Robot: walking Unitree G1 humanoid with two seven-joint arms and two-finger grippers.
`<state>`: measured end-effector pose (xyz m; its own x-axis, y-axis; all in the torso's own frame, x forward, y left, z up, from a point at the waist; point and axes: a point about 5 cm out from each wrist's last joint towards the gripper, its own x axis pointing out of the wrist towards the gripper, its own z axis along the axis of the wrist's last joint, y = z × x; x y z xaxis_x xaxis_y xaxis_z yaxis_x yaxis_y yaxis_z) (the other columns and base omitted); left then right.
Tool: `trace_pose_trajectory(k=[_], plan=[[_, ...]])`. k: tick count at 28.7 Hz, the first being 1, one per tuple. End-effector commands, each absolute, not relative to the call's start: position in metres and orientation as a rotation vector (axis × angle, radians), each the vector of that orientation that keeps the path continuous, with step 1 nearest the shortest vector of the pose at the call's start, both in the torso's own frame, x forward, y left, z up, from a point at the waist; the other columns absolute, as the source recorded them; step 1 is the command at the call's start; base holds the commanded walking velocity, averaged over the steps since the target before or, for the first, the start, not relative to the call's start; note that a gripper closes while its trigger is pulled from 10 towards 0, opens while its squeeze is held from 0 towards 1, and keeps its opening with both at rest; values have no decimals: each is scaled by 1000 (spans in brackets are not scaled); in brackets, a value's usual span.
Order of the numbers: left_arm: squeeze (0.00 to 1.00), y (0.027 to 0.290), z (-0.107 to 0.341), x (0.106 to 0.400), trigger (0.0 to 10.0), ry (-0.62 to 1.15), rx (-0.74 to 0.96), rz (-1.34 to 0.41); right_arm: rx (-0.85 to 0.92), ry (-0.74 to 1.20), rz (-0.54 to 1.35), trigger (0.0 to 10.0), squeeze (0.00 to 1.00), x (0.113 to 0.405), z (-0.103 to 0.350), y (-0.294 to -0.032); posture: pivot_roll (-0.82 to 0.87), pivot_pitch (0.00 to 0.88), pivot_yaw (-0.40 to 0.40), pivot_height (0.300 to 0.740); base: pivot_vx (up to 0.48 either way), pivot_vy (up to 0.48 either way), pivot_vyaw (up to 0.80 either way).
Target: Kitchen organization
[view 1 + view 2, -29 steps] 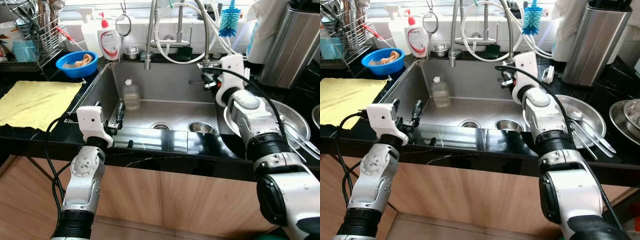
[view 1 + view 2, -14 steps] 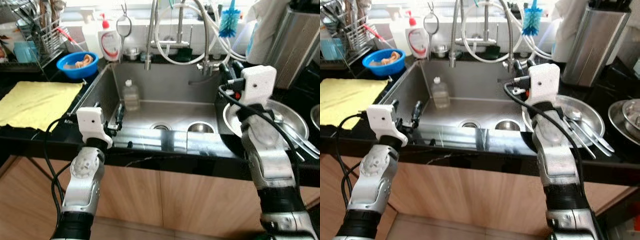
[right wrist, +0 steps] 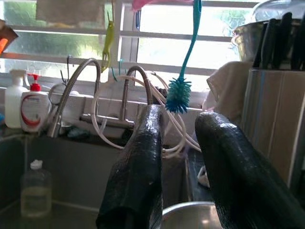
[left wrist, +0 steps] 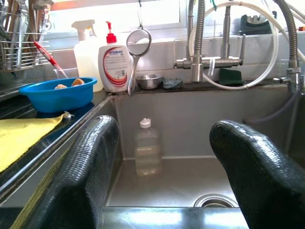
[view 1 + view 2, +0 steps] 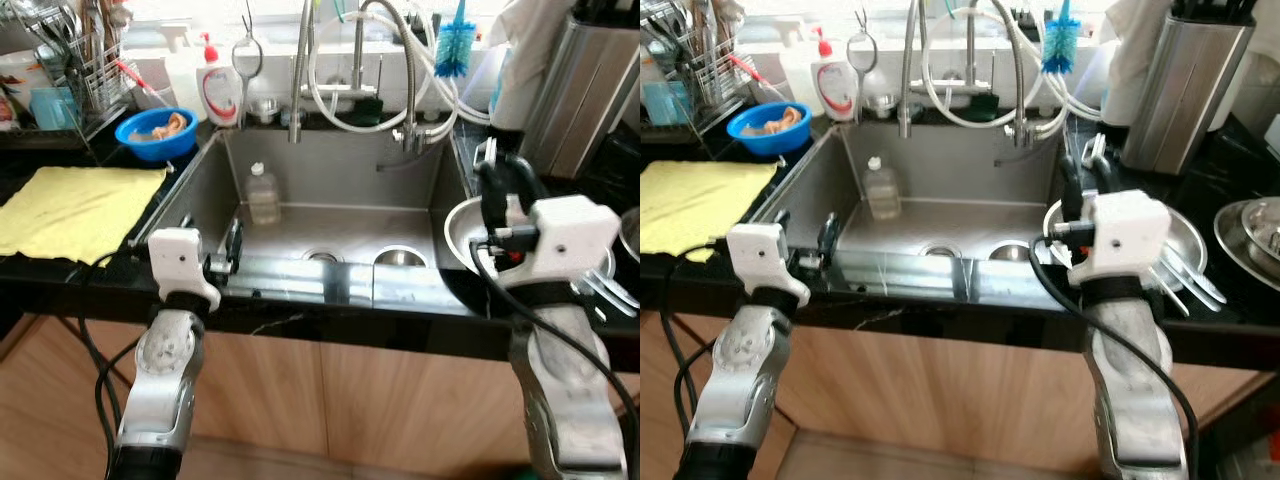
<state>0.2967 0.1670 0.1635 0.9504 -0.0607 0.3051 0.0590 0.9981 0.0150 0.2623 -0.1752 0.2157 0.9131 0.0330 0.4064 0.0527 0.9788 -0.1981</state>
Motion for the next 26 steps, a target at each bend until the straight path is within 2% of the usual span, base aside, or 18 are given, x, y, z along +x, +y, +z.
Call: trace_pose_trajectory(k=[1, 3, 6, 12, 15, 22, 26], plan=[[0, 165, 168, 295, 10000, -330, 28, -63, -225, -415, -10, 10000, 0, 263, 213, -173, -160, 0, 100, 740, 0, 0, 0], [0, 164, 166, 294, 10000, -325, 24, -61, -234, -416, -7, 10000, 0, 263, 213, -173, -160, 0, 100, 740, 0, 0, 0], [0, 161, 161, 290, 10000, -309, 3, -61, -139, -368, -22, 10000, 0, 260, 203, -174, -163, 0, 99, 740, 0, 127, 0], [0, 156, 165, 295, 10000, -328, 7, -69, -158, -340, 6, 10000, 0, 258, 193, -167, -161, 0, 102, 740, 0, 464, -732], [0, 156, 169, 297, 10000, -347, 45, -75, -156, -363, -35, 10000, 0, 261, 198, -169, -161, 0, 102, 740, 0, 0, 0], [0, 156, 169, 297, 10000, -340, 6, -60, -139, -377, -24, 10000, 0, 265, 202, -167, -155, 0, 102, 740, 0, 0, 0], [0, 155, 169, 297, 10000, -339, 11, -64, -131, -369, -32, 10000, 0, 267, 202, -168, -151, 0, 104, 740, 0, 240, -611]])
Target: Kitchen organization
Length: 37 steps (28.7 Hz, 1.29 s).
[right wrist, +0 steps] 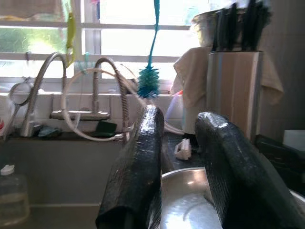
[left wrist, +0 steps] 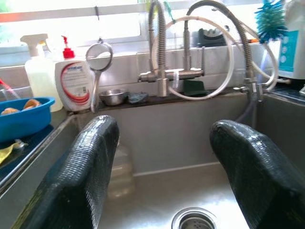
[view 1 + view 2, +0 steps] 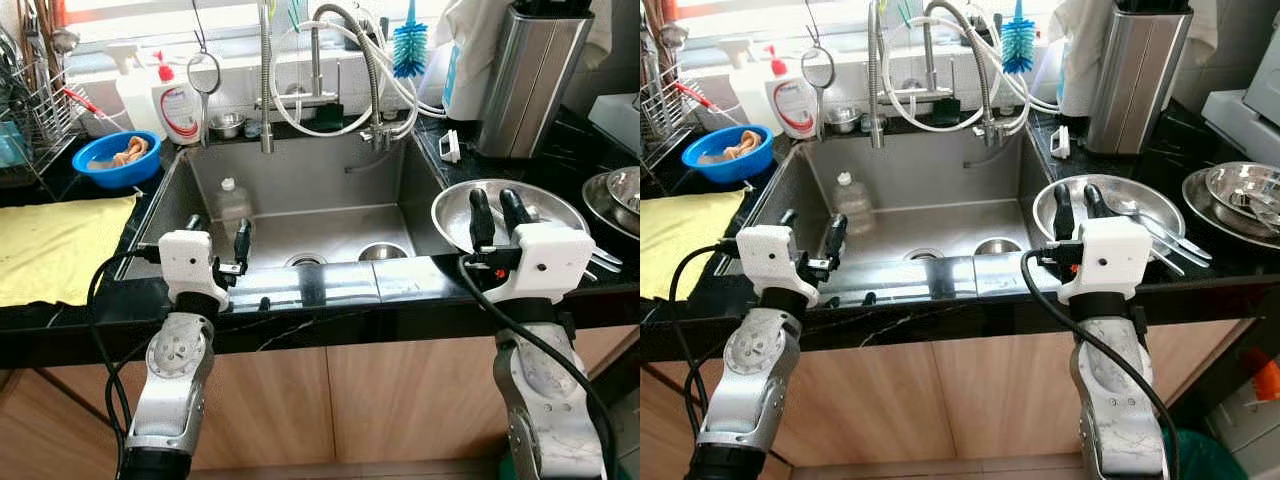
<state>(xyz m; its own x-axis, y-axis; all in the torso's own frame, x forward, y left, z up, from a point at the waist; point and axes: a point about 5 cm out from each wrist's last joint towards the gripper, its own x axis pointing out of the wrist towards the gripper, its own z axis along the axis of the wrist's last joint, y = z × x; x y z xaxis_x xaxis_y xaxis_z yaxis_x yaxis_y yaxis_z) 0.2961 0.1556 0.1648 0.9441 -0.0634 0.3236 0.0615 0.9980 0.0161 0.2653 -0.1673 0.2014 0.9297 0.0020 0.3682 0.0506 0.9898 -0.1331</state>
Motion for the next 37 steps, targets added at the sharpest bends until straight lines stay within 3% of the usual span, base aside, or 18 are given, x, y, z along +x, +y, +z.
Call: trace_pose_trajectory(k=[1, 11, 21, 36, 37], plan=[[0, 155, 169, 297, 10000, -340, 12, -63, -135, -370, -32, 10000, 0, 267, 202, -168, -151, 0, 104, 740, 0, 435, -644], [0, 154, 171, 298, 10000, -352, 34, -68, -132, -351, -81, 10000, 0, 267, 197, -174, -148, 0, 106, 740, 0, 0, -54], [0, 154, 171, 301, 10000, -350, 42, -69, -64, -305, -160, 10000, 0, 264, 185, -189, -154, 0, 114, 740, 0, 0, -601], [0, 153, 169, 301, 10000, -346, 40, -71, -65, -313, -122, 10000, 0, 256, 179, -185, -150, 0, 115, 740, 0, 0, 0], [0, 153, 169, 302, 10000, -346, 39, -71, -71, -323, -115, 10000, 592, 255, 181, -185, -158, 0, 117, 740, 0, 0, 0]])
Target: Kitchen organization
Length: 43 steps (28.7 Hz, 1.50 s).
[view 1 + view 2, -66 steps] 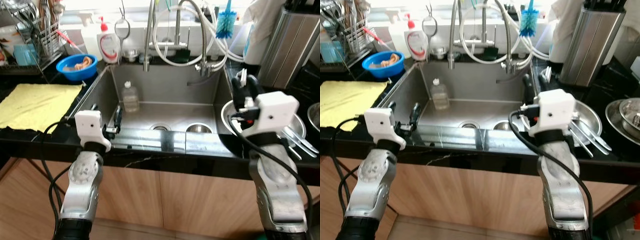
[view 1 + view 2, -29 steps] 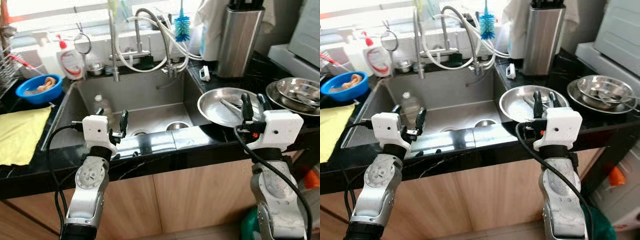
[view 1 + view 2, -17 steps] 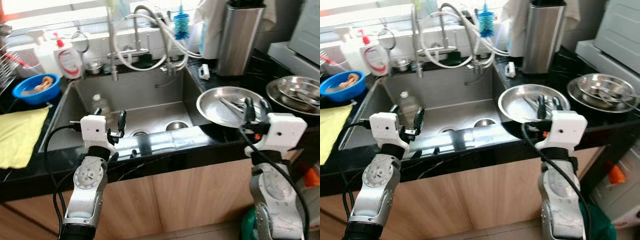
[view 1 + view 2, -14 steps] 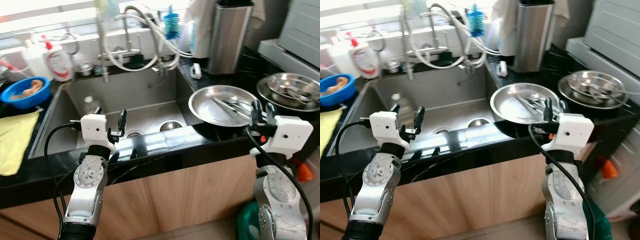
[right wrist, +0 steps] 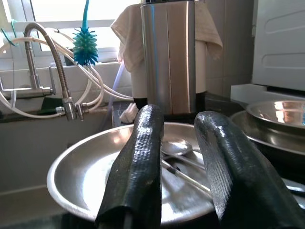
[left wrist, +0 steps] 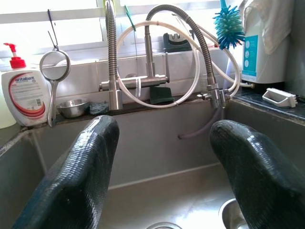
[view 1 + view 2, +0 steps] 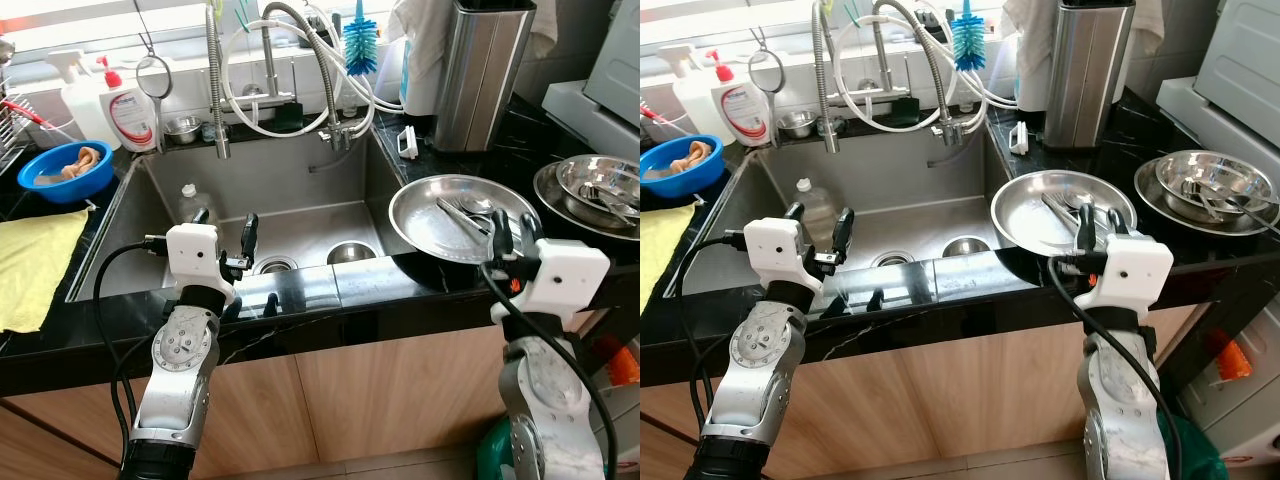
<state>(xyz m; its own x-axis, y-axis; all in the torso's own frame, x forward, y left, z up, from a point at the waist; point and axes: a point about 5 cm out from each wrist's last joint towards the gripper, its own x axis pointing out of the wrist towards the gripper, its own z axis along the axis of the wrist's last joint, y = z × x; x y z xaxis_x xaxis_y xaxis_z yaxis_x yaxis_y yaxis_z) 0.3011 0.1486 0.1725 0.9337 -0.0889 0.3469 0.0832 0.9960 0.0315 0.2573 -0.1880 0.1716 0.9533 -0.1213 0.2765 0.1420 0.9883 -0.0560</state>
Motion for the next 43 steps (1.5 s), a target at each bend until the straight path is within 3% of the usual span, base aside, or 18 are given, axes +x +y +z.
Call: trace_pose_trajectory(k=[1, 3, 4, 7, 8, 9, 10, 29, 30, 31, 32, 39, 40, 41, 42, 43], plan=[[0, 153, 169, 302, 10000, -345, 38, -71, -76, -329, -110, 10000, 592, 253, 182, -184, -161, 0, 118, 740, 0, 0, 0], [0, 153, 169, 302, 10000, -345, 37, -71, -81, -336, -106, 10000, 592, 252, 182, -184, -161, 0, 118, 740, 0, 0, 0], [0, 153, 169, 302, 10000, -345, 36, -73, -84, -342, -107, 10000, 1000, 249, 183, -184, -161, 0, 118, 740, 0, 0, 0], [0, 151, 169, 303, 10000, -345, 36, -77, -96, -351, -111, 10000, 1000, 243, 184, -186, -161, 0, 118, 740, 0, 0, 0], [0, 151, 168, 303, 10000, -344, 35, -77, -106, -348, -120, 10000, 780, 240, 184, -188, -161, 0, 118, 740, 0, 0, 0], [0, 151, 168, 303, 10000, -344, 35, -77, -106, -348, -120, 10000, 780, 240, 184, -188, -161, 0, 118, 740, 0, 0, 0], [0, 152, 168, 303, 10000, -343, 34, -78, -111, -343, -128, 10000, 0, 238, 183, -189, -168, 0, 118, 740, 0, 0, 0], [0, 153, 155, 301, 10000, -306, 49, -82, -54, -221, -206, 10000, 0, 229, 151, -205, -162, 0, 110, 740, 0, 0, 0], [0, 154, 154, 301, 10000, -305, 50, -80, -42, -220, -202, 10000, 314, 229, 150, -204, -160, 0, 110, 740, 0, 0, 0], [0, 154, 154, 301, 10000, -304, 50, -79, -34, -220, -199, 10000, 314, 229, 150, -204, -160, 0, 110, 740, 0, 0, 0], [0, 154, 154, 301, 10000, -305, 48, -78, -30, -225, -194, 10000, 1000, 229, 150, -203, -156, 0, 110, 740, 0, 0, 0], [0, 154, 152, 301, 10000, -298, 57, -78, -25, -241, -185, 10000, 1000, 234, 153, -200, -156, 0, 109, 740, 0, 0, 0], [0, 153, 152, 301, 10000, -298, 57, -79, -27, -237, -185, 10000, 945, 234, 151, -200, -156, 0, 109, 740, 0, 0, 0], [0, 153, 152, 301, 10000, -297, 58, -80, -28, -235, -186, 10000, 231, 234, 151, -200, -152, 0, 109, 740, 0, 0, 0], [0, 153, 152, 301, 10000, -297, 62, -84, -27, -235, -188, 10000, 0, 235, 151, -200, -152, 0, 109, 740, 0, 0, 0], [0, 153, 152, 302, 10000, -297, 65, -86, -26, -234, -190, 10000, 0, 235, 151, -200, -152, 0, 109, 740, 0, 0, 0]])
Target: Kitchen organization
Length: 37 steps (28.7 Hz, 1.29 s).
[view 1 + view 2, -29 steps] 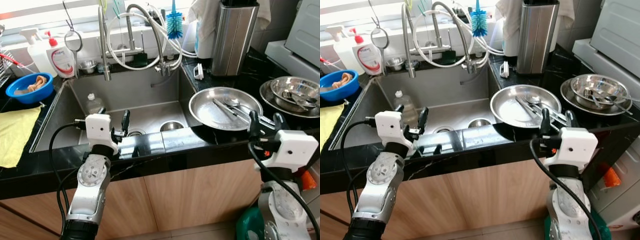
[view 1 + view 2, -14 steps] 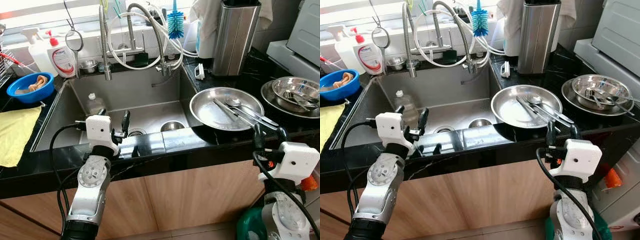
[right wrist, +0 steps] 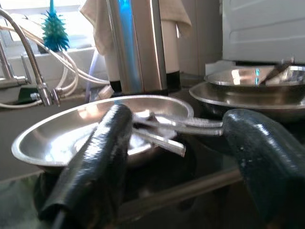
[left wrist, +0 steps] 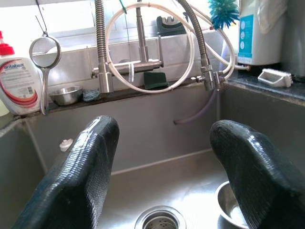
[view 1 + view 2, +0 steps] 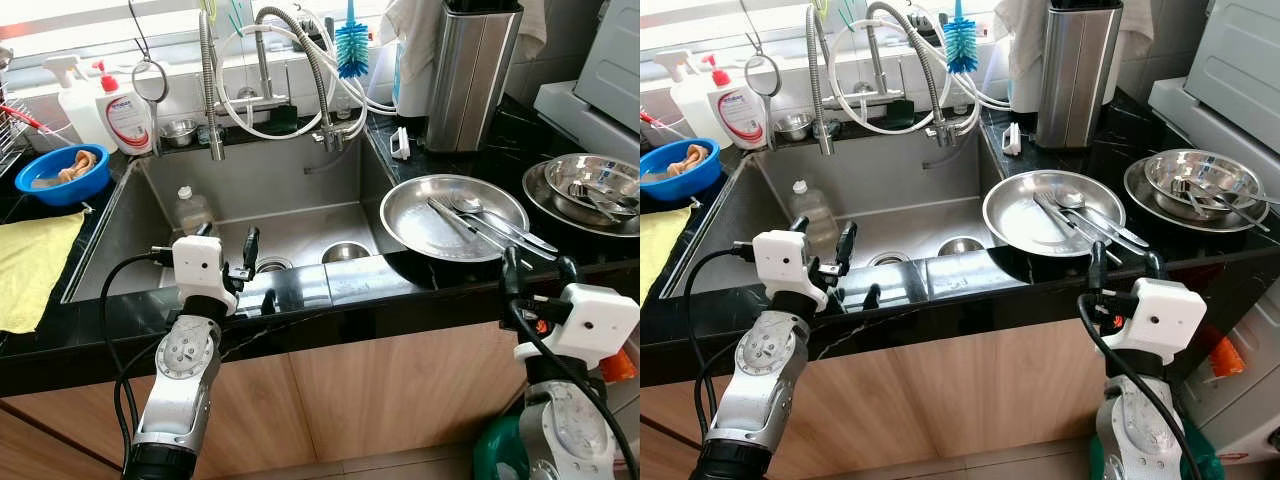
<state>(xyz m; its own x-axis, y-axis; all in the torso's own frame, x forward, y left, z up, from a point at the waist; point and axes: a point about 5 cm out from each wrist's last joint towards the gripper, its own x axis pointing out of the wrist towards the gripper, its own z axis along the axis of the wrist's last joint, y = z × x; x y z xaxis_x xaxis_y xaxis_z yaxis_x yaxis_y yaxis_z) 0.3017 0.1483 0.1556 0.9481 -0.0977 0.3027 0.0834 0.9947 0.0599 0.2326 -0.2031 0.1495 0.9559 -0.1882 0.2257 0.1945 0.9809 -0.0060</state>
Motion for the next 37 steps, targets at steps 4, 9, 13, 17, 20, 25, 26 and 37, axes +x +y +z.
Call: trace_pose_trajectory(k=[4, 9, 13, 17, 20, 25, 26, 37], plan=[[0, 152, 151, 302, 10000, -296, 73, -90, -44, -208, -199, 10000, 0, 237, 147, -200, -156, 0, 109, 740, 0, 0, 0], [0, 152, 151, 301, 10000, -297, 83, -97, -37, -212, -199, 10000, 0, 238, 146, -201, -152, 0, 109, 740, 0, 0, 0], [0, 149, 151, 301, 10000, -296, 82, -105, -32, -198, -212, 10000, 0, 238, 143, -203, -154, 0, 107, 740, 0, 0, 0], [0, 148, 151, 301, 10000, -298, 82, -112, -23, -196, -225, 10000, 0, 237, 142, -203, -154, 0, 107, 740, 0, 0, 0], [0, 147, 152, 301, 10000, -302, 85, -114, -16, -198, -216, 10000, 0, 240, 144, -201, -154, 0, 106, 740, 0, 0, 0], [0, 147, 152, 302, 10000, -304, 89, -112, 1, -186, -219, 10000, 0, 243, 143, -203, -149, 0, 104, 740, 0, 0, 0], [0, 147, 152, 302, 10000, -305, 89, -112, 1, -185, -218, 10000, 0, 244, 142, -203, -149, 0, 104, 740, 0, 0, 0], [0, 146, 154, 301, 10000, -312, 97, -116, -76, -209, -122, 10000, 0, 243, 149, -191, -150, 0, 103, 740, 0, 0, 0]])
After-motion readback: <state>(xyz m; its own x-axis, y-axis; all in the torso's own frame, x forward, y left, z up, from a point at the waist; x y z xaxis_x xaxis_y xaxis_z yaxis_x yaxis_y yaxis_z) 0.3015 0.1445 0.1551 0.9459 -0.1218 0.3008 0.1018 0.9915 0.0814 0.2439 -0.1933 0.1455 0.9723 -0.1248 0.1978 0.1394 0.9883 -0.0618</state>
